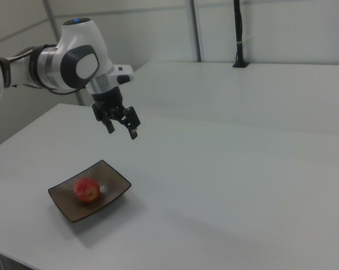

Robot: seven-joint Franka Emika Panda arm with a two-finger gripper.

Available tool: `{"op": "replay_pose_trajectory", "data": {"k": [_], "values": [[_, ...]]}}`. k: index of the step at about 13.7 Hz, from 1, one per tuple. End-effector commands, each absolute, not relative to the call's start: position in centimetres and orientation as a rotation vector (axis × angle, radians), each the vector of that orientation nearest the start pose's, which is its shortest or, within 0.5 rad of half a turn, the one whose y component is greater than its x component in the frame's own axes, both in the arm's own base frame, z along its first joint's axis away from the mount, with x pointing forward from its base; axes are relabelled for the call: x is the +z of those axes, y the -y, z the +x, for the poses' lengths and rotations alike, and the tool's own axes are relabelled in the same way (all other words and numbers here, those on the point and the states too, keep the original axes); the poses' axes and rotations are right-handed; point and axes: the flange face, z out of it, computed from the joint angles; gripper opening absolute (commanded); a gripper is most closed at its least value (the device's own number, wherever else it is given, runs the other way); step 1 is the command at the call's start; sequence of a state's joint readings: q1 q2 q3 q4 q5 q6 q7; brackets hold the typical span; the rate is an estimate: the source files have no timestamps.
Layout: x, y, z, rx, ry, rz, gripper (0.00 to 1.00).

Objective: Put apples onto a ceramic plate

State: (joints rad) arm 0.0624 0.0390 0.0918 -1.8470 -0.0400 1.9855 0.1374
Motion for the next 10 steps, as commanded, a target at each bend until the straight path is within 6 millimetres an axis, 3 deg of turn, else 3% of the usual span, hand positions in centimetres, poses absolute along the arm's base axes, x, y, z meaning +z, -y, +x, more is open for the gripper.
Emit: {"op": "replay_pose_trajectory", "data": {"k": [1, 3, 10], "values": [[52.17, -7.14, 57.22, -0.152, -0.060, -3.123, 1.00], [51.90, -6.33, 57.05, -0.102, -0.057, -3.127, 1.00], [51.30, -6.76, 56.57, -0.030, 0.024, -3.119, 1.00]]}}
